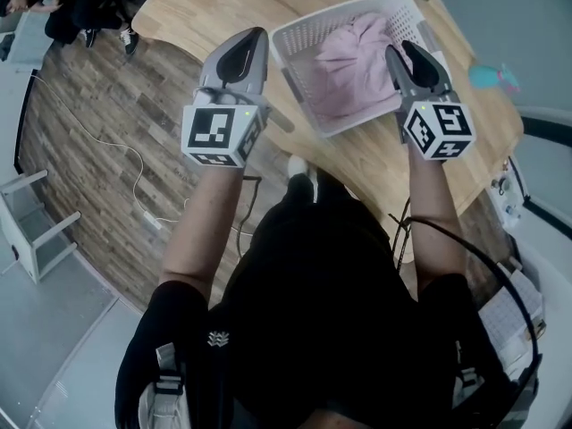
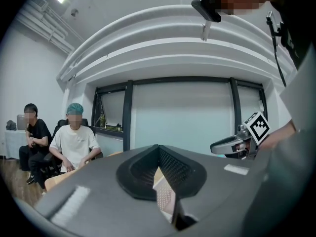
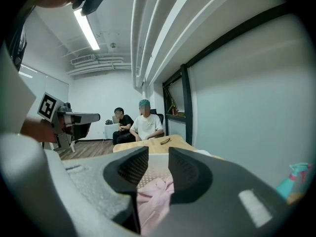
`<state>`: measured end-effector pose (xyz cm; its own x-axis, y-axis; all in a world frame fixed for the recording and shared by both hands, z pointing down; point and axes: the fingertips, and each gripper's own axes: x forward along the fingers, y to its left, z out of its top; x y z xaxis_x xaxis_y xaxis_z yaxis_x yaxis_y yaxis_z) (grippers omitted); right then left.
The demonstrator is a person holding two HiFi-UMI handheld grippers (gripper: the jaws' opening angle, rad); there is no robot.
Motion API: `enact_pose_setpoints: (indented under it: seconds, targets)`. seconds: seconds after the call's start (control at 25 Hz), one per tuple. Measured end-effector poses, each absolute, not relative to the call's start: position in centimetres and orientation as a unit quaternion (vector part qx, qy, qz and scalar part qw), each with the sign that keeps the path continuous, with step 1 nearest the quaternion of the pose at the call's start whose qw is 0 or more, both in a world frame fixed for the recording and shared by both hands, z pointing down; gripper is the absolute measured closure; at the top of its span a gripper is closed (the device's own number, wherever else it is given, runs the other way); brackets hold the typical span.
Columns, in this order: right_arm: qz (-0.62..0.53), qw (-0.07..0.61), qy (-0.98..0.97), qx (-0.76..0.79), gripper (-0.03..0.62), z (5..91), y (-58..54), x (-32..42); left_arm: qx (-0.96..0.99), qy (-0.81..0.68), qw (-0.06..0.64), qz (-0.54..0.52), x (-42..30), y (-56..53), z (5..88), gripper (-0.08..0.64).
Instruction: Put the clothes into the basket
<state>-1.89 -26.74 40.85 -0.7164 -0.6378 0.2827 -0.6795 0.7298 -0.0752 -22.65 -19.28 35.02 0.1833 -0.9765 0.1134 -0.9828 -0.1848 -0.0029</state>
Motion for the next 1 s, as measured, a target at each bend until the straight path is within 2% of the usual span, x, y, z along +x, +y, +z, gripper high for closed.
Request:
enact_pose_setpoints:
  seconds: [0.72,1.0]
  targets:
    - [0.037,0.028,-0.908,0.417,0.463,32.4,-25.5,5.4,0.781,-0.624,-0.008,0.027,-19.5,-18.4,29.0,0.554]
    - [0.026,0.018,-0.899,0.437,0.469,31.3,-24.1,8.3,0.787,-0.616,-0.017,0.021,-18.6,-16.9,28.1,0.554]
